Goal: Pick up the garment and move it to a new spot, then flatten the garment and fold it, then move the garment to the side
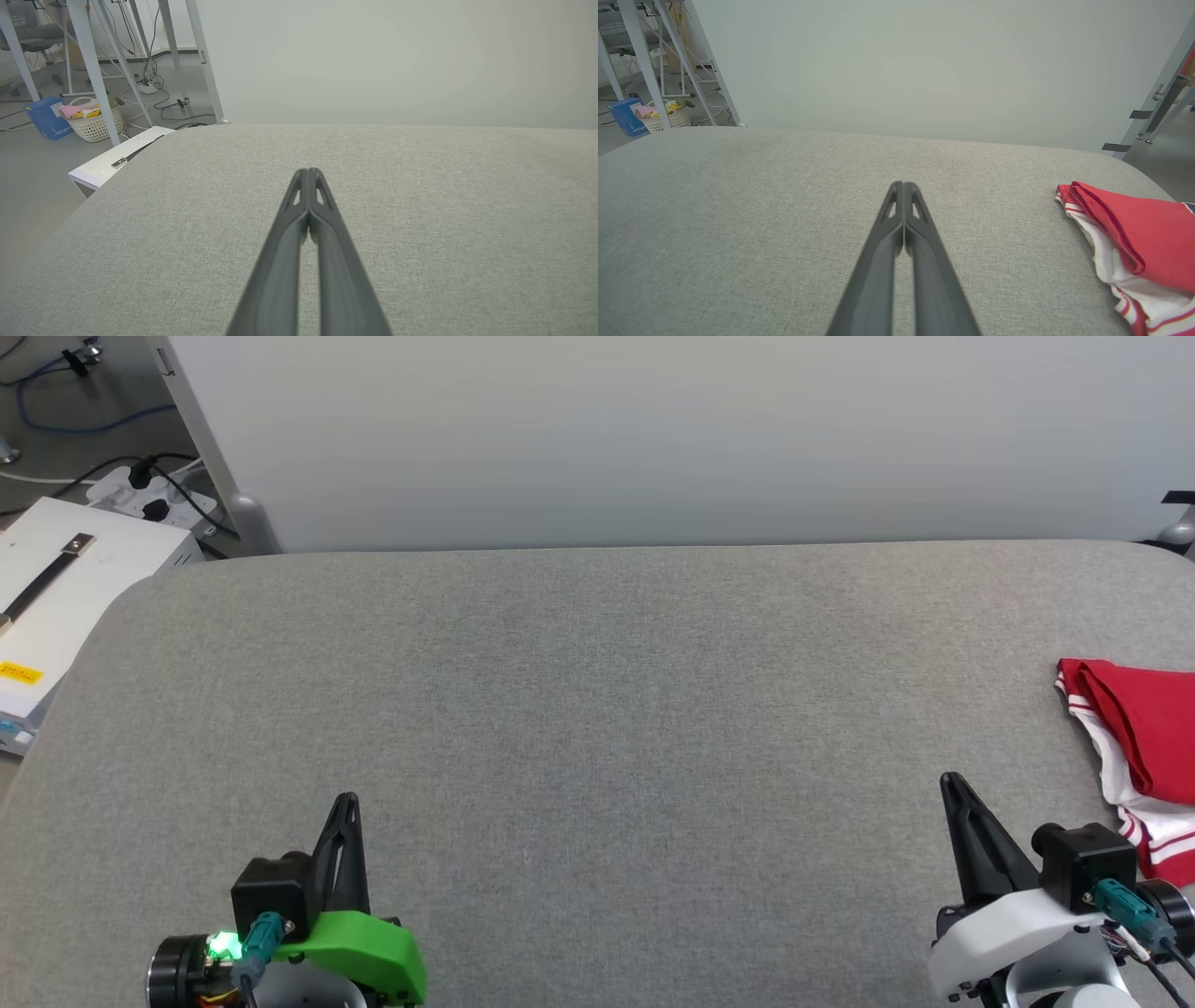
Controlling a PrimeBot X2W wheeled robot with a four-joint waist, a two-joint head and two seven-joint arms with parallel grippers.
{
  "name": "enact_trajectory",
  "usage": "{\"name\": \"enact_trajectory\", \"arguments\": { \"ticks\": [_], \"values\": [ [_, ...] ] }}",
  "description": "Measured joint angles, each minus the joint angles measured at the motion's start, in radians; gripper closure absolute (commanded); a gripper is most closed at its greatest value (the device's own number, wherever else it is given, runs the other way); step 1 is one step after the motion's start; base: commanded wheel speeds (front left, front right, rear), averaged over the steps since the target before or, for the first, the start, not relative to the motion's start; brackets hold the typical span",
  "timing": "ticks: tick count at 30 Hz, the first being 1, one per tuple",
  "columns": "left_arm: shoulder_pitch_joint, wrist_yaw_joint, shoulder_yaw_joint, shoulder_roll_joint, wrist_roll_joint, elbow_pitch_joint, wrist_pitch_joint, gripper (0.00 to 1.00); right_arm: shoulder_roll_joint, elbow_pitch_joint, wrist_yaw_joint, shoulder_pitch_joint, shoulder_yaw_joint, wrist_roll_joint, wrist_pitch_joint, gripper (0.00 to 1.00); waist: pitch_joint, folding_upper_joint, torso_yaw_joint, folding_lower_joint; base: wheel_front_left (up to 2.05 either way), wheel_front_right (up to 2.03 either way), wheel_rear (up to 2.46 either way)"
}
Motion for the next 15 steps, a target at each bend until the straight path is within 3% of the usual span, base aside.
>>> {"name": "enact_trajectory", "arguments": {
  "ticks": [15],
  "values": [
    [-0.014, -0.001, 0.005, -0.001, 0.018, -0.009, 0.028, 1.00, 0.007, -0.011, 0.000, -0.007, -0.002, -0.026, 0.028, 1.00, 0.000, 0.0000, 0.004, 0.0001, 0.00, 0.00, 0.00]
  ]
}}
